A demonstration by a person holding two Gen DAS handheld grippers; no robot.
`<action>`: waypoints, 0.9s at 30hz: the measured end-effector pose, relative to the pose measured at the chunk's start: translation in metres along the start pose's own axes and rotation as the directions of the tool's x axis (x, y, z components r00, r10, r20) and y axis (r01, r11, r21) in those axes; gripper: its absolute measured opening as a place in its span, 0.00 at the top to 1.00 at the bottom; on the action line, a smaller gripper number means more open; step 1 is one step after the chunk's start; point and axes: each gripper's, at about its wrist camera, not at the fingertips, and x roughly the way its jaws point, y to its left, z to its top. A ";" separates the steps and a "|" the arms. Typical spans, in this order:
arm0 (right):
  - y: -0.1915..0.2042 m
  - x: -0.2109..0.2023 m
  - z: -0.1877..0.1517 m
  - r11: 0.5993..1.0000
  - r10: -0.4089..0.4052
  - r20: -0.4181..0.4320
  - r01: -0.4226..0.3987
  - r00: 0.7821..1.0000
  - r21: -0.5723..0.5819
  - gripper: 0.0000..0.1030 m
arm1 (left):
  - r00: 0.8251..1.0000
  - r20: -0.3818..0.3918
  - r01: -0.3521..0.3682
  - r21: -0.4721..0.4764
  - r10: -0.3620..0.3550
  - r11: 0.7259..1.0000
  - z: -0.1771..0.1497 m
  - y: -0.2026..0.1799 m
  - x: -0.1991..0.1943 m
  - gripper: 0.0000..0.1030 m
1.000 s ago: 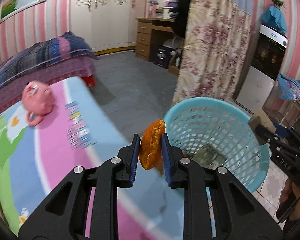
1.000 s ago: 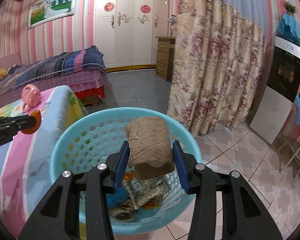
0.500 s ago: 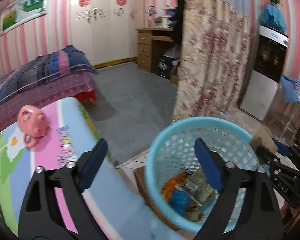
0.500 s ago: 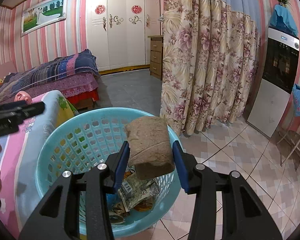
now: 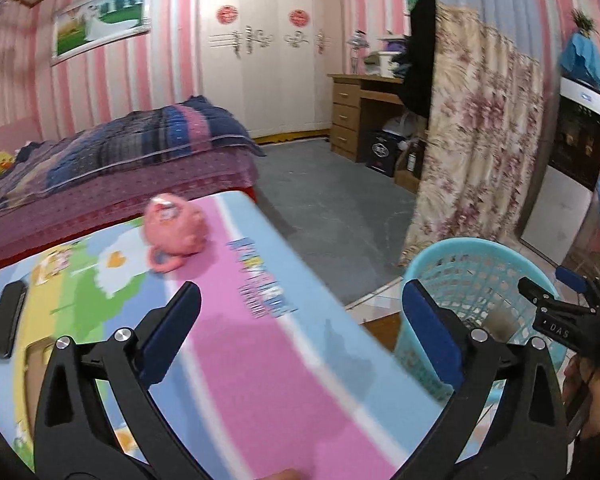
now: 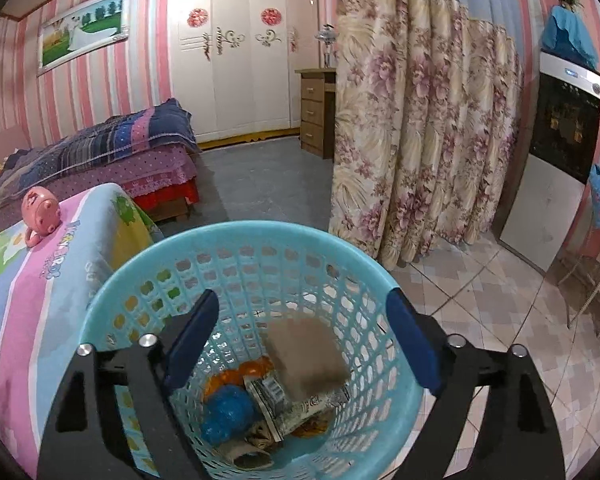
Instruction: Collect trash
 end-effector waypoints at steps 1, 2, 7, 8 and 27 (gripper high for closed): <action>0.000 -0.001 0.000 1.000 -0.002 -0.001 0.002 1.000 -0.003 0.13 | 1.000 0.001 -0.008 -0.007 0.008 1.000 -0.002 0.009 -0.009 0.05; 0.003 -0.007 0.001 1.000 -0.008 0.004 0.008 1.000 -0.005 0.12 | 1.000 0.000 -0.013 -0.012 0.013 1.000 -0.004 0.014 -0.014 0.05; 0.017 -0.040 0.006 1.000 0.004 0.042 -0.004 0.999 -0.003 0.04 | 0.998 0.007 -0.066 -0.032 0.066 0.997 -0.021 0.052 -0.062 0.05; 0.025 -0.053 0.007 1.000 0.013 0.055 -0.013 0.998 0.002 0.04 | 0.996 0.013 -0.091 -0.029 0.091 0.995 -0.026 0.058 -0.073 0.05; 0.206 -0.216 -0.041 0.928 0.356 0.087 -0.340 0.931 -0.155 0.04 | 0.953 0.022 -0.293 -0.204 0.304 0.934 -0.126 0.176 -0.225 0.05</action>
